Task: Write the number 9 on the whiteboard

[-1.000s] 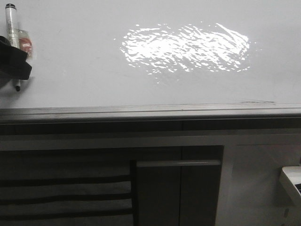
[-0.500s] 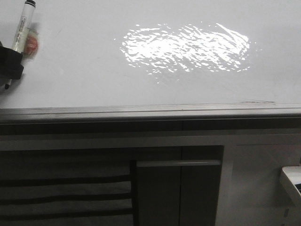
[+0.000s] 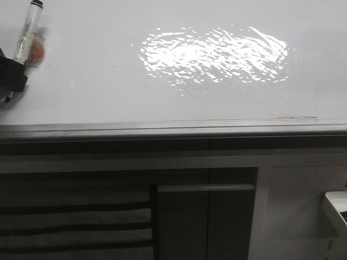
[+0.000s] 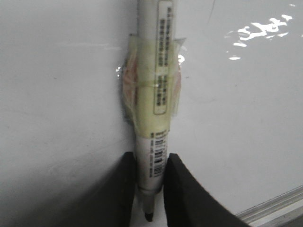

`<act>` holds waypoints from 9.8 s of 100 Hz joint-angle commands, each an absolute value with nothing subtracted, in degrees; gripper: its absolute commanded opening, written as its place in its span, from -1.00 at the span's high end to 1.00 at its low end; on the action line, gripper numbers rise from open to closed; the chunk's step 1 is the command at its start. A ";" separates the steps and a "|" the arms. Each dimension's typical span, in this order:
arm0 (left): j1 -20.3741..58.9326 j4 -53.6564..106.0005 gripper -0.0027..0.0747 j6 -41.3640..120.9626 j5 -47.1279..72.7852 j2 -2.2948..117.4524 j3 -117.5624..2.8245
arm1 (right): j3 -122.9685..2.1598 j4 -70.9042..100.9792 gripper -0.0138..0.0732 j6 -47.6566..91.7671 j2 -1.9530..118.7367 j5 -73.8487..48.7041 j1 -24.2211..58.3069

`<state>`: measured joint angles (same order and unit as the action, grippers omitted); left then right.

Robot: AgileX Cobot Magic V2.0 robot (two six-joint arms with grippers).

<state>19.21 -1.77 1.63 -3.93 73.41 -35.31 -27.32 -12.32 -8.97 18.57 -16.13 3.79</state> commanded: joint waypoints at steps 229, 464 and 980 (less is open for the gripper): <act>43.18 21.34 0.98 44.66 62.09 71.50 -64.51 | -67.24 33.59 -0.49 48.50 68.82 -61.43 27.36; 46.62 17.55 0.88 44.66 60.90 73.05 -71.17 | -66.91 41.41 0.81 62.00 72.18 -57.39 30.50; 48.66 18.64 0.98 44.12 43.95 83.76 -75.37 | -71.05 12.13 -0.15 38.47 61.64 -63.96 19.09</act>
<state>48.58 23.50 51.87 46.02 87.32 -73.36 -68.73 14.35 43.60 65.10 -65.52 21.61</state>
